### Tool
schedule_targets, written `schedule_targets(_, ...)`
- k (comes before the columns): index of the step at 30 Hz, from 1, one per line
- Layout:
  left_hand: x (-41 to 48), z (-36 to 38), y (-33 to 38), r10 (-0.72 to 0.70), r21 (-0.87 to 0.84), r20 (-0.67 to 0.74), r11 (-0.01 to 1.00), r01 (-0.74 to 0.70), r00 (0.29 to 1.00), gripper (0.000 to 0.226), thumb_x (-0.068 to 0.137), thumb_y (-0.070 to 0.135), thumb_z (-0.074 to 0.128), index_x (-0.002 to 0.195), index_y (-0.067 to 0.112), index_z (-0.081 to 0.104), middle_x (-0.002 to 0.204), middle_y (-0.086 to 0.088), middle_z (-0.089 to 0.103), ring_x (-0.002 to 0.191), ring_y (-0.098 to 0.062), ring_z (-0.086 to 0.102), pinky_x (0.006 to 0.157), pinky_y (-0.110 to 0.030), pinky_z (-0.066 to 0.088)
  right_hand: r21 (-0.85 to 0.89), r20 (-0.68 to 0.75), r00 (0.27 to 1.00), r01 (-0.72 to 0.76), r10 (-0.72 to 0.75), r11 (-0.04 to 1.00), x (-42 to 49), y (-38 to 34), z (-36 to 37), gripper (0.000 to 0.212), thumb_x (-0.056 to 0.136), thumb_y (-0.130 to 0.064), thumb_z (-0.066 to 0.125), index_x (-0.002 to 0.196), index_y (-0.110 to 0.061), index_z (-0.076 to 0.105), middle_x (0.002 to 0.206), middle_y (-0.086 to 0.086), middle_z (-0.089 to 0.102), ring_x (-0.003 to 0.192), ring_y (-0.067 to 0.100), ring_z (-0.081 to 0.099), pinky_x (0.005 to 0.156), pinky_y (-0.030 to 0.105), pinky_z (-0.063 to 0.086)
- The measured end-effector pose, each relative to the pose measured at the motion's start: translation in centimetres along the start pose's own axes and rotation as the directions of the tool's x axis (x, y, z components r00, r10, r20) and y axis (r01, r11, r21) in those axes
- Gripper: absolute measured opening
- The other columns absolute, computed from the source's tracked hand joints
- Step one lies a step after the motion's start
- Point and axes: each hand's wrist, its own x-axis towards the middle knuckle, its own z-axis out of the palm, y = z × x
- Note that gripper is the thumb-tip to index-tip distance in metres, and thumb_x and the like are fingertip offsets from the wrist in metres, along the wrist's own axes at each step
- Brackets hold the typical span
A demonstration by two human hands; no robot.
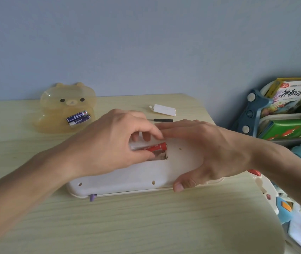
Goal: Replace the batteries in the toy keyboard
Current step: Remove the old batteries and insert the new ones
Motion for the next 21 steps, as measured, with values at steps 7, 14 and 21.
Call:
schedule_targets(7,0.5,0.8,0.0,0.128,-0.001,0.039,0.992,-0.128,0.991,0.014,0.09,0.028,0.081,0.103,0.035,0.082,0.099,0.013,0.068,0.078,-0.016,0.067,0.069,-0.035,0.053,0.013,-0.029,0.993,0.113,-0.112,0.994,0.2,-0.4,-0.1,0.069,0.074,-0.049,0.09,0.136,-0.036,0.062,0.146,-0.032,0.05,0.138,-0.002,0.047,0.116,0.039,0.039)
schedule_targets(14,0.1,0.2,-1.1,0.159,0.063,0.074,0.985,-0.164,0.985,0.017,0.09,0.044,0.074,0.104,0.046,0.082,0.101,0.019,0.06,0.077,-0.01,0.059,0.066,-0.023,0.044,-0.057,-0.016,1.0,-0.012,0.011,0.998,0.0,-0.2,0.1,0.099,0.066,-0.072,0.08,0.153,-0.04,0.044,0.161,-0.028,0.037,0.149,-0.005,0.031,0.125,0.029,0.028)
schedule_targets(21,-0.5,-1.1,-1.8,0.106,0.028,0.106,0.994,-0.11,0.989,0.016,0.088,0.045,0.074,0.1,0.042,0.084,0.096,0.017,0.061,0.068,-0.017,0.06,0.061,-0.019,0.041,-0.086,-0.009,0.996,-0.09,0.089,0.992,-0.1,0.1,0.1,0.118,0.055,-0.089,0.064,0.16,-0.048,0.027,0.168,-0.033,0.018,0.154,-0.011,0.015,0.128,0.021,0.014)
